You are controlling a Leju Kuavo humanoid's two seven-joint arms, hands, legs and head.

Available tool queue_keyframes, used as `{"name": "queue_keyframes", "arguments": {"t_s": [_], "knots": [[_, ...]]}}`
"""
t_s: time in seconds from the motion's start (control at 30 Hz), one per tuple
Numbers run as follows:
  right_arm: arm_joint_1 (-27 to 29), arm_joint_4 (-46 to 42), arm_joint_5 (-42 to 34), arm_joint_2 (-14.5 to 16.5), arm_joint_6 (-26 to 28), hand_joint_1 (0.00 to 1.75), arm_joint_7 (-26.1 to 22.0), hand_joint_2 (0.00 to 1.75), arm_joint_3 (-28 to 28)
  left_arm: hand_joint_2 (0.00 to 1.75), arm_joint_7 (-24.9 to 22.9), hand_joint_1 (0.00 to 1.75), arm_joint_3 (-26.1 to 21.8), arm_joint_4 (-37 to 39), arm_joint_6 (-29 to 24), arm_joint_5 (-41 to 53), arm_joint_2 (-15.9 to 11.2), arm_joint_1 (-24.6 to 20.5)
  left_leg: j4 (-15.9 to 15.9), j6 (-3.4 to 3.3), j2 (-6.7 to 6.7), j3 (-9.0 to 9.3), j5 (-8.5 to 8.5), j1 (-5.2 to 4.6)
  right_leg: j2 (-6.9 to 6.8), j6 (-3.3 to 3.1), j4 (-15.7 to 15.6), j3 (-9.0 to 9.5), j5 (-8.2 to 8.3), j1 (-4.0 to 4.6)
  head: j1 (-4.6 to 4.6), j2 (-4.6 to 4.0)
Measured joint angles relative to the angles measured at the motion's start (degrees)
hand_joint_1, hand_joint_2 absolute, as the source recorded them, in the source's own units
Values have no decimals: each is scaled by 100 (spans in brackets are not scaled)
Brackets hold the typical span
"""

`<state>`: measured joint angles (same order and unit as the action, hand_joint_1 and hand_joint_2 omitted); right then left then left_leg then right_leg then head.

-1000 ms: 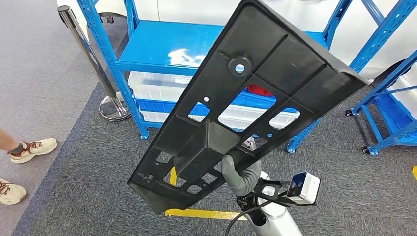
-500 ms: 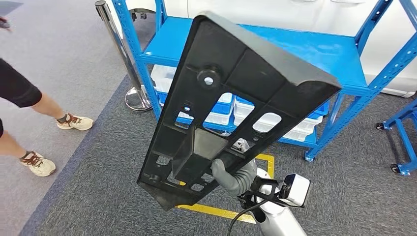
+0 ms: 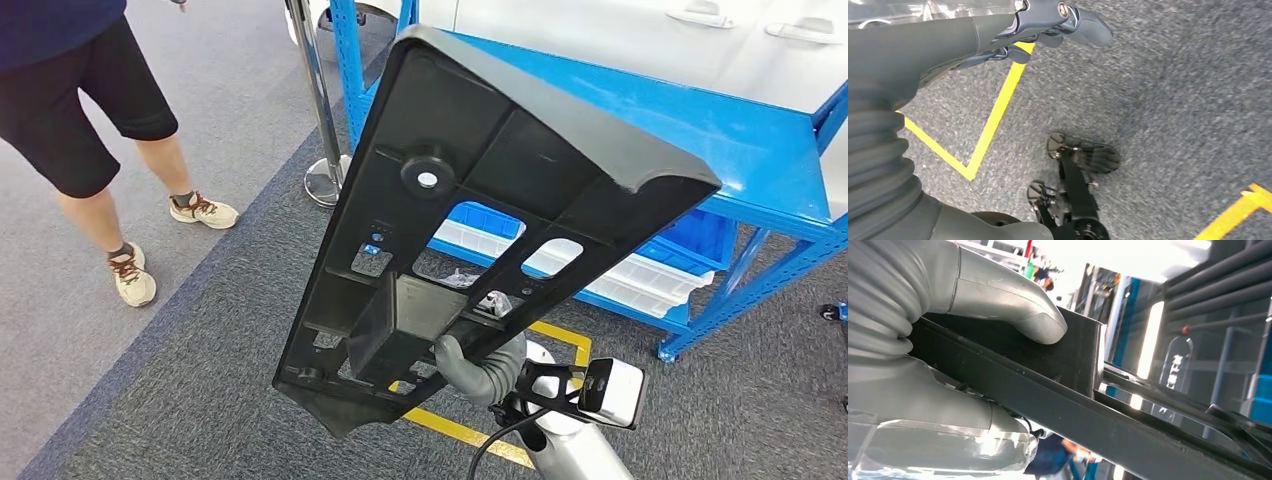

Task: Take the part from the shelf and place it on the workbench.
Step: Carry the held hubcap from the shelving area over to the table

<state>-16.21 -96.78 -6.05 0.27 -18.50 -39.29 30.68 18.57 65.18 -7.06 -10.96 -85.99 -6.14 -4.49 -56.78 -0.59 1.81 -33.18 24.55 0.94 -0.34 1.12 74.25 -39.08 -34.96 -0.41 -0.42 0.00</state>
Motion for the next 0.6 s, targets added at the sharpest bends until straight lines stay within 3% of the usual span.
{"name": "queue_keyframes", "arguments": {"t_s": [0.03,0.07,0.13,0.2,0.23,0.27,0.33,0.4,0.47,0.5,0.53,0.6], "knots": [[2,-43,-36,-10,-1,175,1,175,20,175,-9,0,30,0,21,14,9,3,-8,7,71,-7,-6,1,12,-5,-117,64,123,-8,0,0],[2,-85,-72,-17,-3,175,2,175,36,175,-12,0,54,0,41,26,22,5,-19,17,144,-9,-10,1,47,-17,-437,225,321,-19,0,0],[0,-147,-139,-27,-7,175,5,175,58,175,-9,0,83,0,76,37,54,-3,-52,54,281,-35,-19,-1,324,-47,-1237,599,668,-52,-3,-1],[1,-179,-191,-38,-20,175,8,175,75,175,-2,0,112,0,115,48,73,-11,-71,130,405,-99,-48,10,541,-64,-1604,738,768,-58,-3,-1],[1,-196,-205,-43,-29,175,10,175,86,175,-1,0,131,0,138,52,76,-7,-67,176,468,-130,-70,18,532,-73,-1620,732,772,-47,-4,-1],[-1,-221,-209,-47,-41,175,15,175,101,175,-2,0,148,1,160,55,78,5,-56,217,515,-152,-88,32,461,-101,-1629,726,789,-48,-2,0],[-14,-301,-192,-49,-74,175,44,175,147,175,-20,0,176,1,191,44,95,20,-182,272,341,-231,-1,25,311,-175,-1682,740,829,-62,-18,0],[-29,-405,-168,-52,-102,175,108,175,199,175,-42,0,187,0,213,22,113,2,-738,305,12,-476,327,16,140,-228,-1717,750,848,-53,-42,-1],[-35,-482,-161,-59,-115,175,192,175,238,175,-52,0,190,0,241,1,127,-14,-1494,333,-117,-794,670,25,-34,-244,-1715,746,845,-24,-50,-1],[-38,-506,-165,-62,-123,175,228,175,251,175,-54,0,191,0,251,-15,138,-10,-1684,340,-135,-856,717,27,-121,-247,-1714,744,843,-13,-51,-1],[-45,-523,-172,-64,-138,175,255,175,261,175,-52,0,192,0,257,-33,148,-2,-1654,339,-152,-808,660,27,-200,-248,-1712,744,841,-5,-51,-1],[-74,-553,-192,-66,-180,175,279,175,271,175,-41,0,192,0,254,-77,166,7,-979,306,-267,-402,336,19,-336,-241,-1708,752,834,11,-51,-1]]}}
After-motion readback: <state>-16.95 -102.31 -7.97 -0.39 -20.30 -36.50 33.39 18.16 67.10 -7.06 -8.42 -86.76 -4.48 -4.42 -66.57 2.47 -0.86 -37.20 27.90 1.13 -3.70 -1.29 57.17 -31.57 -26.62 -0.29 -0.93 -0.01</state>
